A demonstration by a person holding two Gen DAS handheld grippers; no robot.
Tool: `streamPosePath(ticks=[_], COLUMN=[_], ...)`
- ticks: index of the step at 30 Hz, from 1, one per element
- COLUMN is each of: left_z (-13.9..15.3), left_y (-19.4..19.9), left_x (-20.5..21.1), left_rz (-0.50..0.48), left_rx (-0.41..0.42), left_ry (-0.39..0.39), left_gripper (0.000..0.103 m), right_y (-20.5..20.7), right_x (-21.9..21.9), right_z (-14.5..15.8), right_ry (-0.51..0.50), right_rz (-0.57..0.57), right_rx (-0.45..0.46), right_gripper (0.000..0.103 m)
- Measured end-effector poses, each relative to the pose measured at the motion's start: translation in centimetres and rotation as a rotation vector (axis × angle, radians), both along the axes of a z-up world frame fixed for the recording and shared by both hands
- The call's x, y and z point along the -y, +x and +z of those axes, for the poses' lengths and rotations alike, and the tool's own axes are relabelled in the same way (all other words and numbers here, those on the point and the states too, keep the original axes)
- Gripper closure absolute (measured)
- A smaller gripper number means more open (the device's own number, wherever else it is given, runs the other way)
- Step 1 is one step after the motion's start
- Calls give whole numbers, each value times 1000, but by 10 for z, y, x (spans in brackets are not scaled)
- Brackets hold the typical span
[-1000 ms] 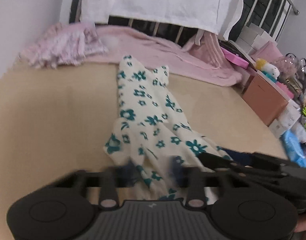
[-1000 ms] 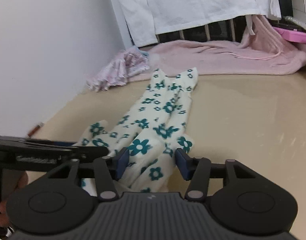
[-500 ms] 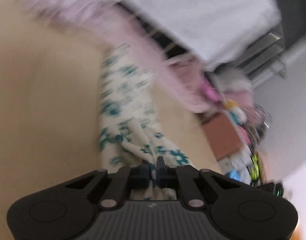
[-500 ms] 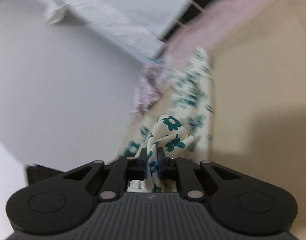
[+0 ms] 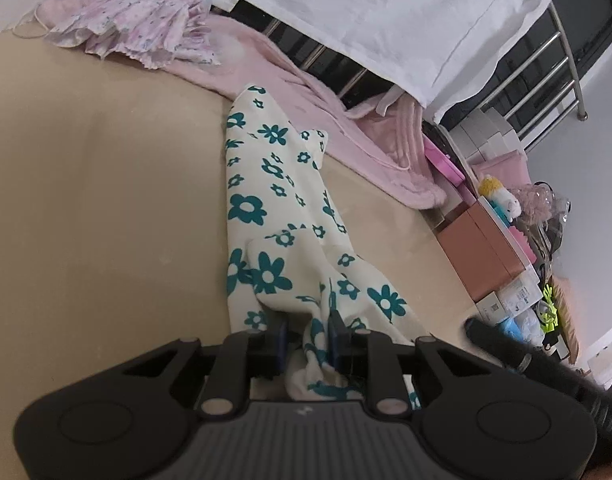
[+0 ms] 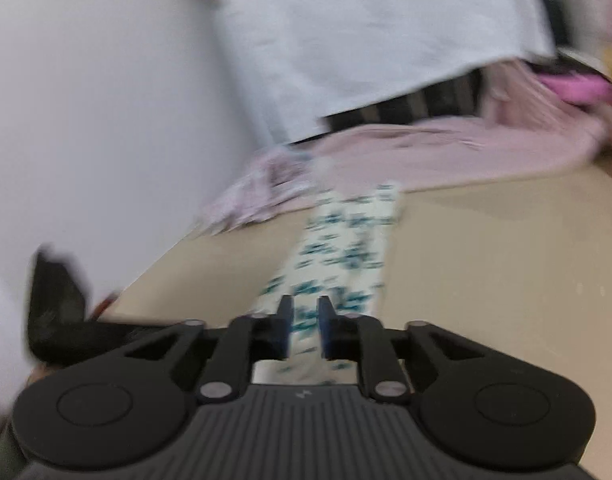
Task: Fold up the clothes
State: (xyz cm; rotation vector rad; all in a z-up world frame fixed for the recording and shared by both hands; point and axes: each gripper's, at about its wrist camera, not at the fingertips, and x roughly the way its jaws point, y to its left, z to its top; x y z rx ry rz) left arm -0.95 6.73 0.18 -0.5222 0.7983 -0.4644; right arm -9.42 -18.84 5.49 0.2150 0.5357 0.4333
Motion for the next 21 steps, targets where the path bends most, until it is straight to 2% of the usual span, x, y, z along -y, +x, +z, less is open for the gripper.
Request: streamPosePath(ticks=[3,5,6,7,8,9,11,13,15,18,20,21], left_z=[0,6,12,20,30,37,37,36,36,35,33,25], left_y=[1,1,1,-1,-5,-10,-22,-35,-47,-65,-76,-74], left_x=[2,5,7,8,9,10,15,21,26,34,39,37], left_rz=[-5,-26,-35,-20,11,32,0,-33,-65,-114,-142,-136], left_rx=[3,14,20,34,68,100,145,190,235,302,340,326], left_ry=[5,51,90,149,199,241,265,289,313,349,367,354], left_gripper=[82,81,72,53,45,43,46,61,67,85,87,87], right_y=[9,19,20,21,22,24,24,20,21,23,23,23], right_x=[-25,-40,-43,-44,-44,-44,-43,-42,-41,-41,-39,-37], right_z=[-13,-27,-30,-32,-33,-34,-34,-35,-38,-39,-40,-40], right_ry=[-87,-144,-154,-153,-152,-147,-140,-143,-140,-129,-117,-106], right_rz=[46,34,32,30,29,29,32,37,36,32,33,34], right_rx=[-46,-80,-83,-85,-88,-92,-96,-89,-86,-87,-89,-92], right_gripper=[91,91,91,91,91,91,91,91,90,90,89,89])
